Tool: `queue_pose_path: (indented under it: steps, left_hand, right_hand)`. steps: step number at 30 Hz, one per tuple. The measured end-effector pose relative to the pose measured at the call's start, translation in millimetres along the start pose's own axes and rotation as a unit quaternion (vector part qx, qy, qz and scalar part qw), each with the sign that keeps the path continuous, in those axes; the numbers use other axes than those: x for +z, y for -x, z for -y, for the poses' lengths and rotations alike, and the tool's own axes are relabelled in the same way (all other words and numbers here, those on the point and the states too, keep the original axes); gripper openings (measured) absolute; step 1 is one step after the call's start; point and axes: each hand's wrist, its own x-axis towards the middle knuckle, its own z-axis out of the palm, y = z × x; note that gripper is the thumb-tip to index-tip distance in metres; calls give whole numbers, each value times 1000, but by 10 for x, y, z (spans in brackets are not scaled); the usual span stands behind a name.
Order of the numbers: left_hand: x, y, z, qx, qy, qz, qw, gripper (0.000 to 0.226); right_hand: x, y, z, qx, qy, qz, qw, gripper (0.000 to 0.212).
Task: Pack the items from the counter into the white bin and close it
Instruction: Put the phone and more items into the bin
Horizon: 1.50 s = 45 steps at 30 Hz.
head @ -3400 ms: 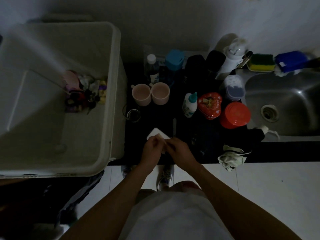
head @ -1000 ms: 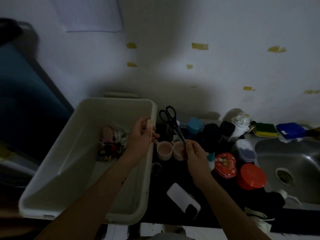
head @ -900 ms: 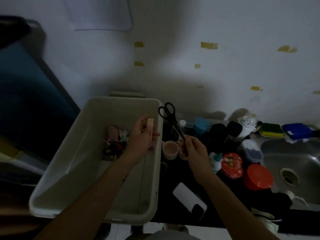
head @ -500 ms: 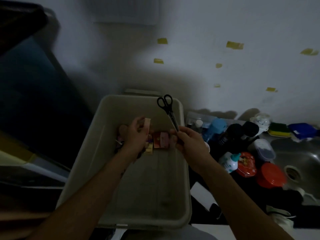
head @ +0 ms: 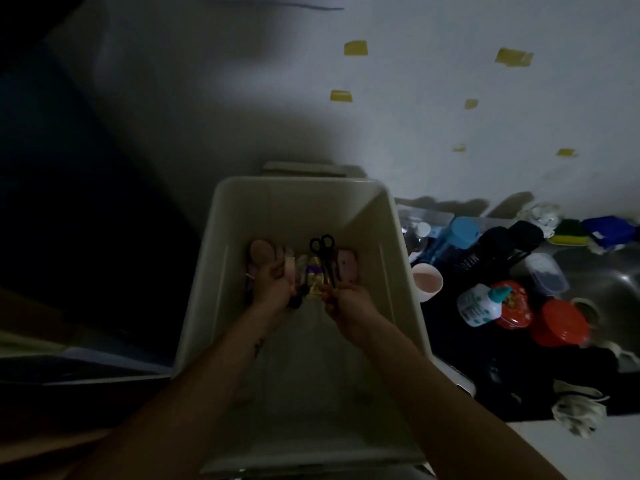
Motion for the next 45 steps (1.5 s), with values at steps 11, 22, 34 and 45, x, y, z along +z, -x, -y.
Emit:
queue_pose_path:
  steps: [11,22,34,45]
  left_hand:
    - [14,-250,70,29,-60,-41,997,28]
    - [27,-421,263,-34,-20,-47,998,35]
    - [90,-523,414,-50,-15,-20,998,35]
    - [143,-515,352,-67,-57,31,996,19]
  right_hand:
    - [-84,-539,-136,-47,110,-70,990,18]
    - [-177,-928,-124,-74,253,-157,952,41]
    - [-121,-1011,-194,-93,227,-163,956,43]
    - [-13,-1011,-64,-98,96,-150,979,45]
